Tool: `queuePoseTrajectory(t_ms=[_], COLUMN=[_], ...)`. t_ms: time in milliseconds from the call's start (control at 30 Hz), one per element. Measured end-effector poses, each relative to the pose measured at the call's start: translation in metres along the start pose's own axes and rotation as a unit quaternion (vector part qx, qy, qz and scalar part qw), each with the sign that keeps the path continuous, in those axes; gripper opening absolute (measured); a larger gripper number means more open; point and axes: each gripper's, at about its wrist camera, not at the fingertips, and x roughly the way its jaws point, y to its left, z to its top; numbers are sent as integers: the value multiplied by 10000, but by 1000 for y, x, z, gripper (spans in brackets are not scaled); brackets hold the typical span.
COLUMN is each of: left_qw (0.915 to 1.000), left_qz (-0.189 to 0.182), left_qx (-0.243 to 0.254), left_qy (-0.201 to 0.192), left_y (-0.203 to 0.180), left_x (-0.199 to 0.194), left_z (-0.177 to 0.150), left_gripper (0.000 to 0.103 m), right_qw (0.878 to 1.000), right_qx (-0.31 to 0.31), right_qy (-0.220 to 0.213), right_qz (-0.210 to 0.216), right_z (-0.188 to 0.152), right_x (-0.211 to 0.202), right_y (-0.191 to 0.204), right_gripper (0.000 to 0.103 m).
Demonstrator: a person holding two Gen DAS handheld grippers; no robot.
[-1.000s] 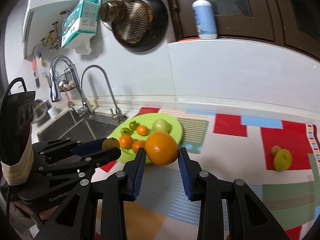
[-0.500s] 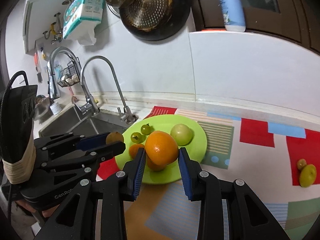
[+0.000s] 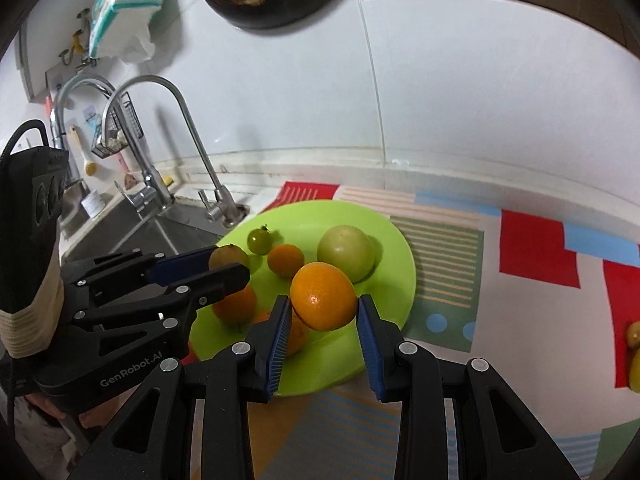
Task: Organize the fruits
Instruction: 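Open both tools to set the kiwi and orange on the plate, then withdraw both tools from the plate toward the pear and small yellow fruit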
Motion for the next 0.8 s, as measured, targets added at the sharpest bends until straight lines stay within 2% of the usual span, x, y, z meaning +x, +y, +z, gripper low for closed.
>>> queuePoseTrajectory(t_ms=[133, 233, 333, 400, 467, 567, 667, 800], left_qw=[10000, 10000, 9999, 9998, 9996, 9993, 9989, 9981], left_qz=[10, 63, 141, 193, 271, 336, 380, 466], left_qx=[1, 3, -57, -77, -60, -113, -196, -223], left_qy=[55, 26, -14, -48, -112, -154, -216, -328], left_y=[1, 2, 3, 3, 1, -2, -5, -10], left_x=[8, 7, 3, -3, -11, -21, -33, -48], left_z=[0, 1, 3, 3, 2, 0, -2, -2], left_gripper=[28, 37, 39, 47, 48, 55, 61, 68], right_qw=[9999, 9999, 9999, 9998, 9997, 9993, 9981, 9960], right_qx=[18, 42, 85, 79, 73, 124, 141, 208], right_qy=[107, 119, 97, 42, 13, -95, -261, -443], right_qz=[28, 13, -78, -160, -241, -347, -536, -753], right_z=[0, 0, 1, 0, -1, -3, -5, -7], right_x=[13, 18, 17, 13, 8, -5, -21, -42], right_y=[-2, -4, -6, -7, -7, -8, -8, -10], right_gripper=[35, 36, 45, 46, 46, 54, 56, 64])
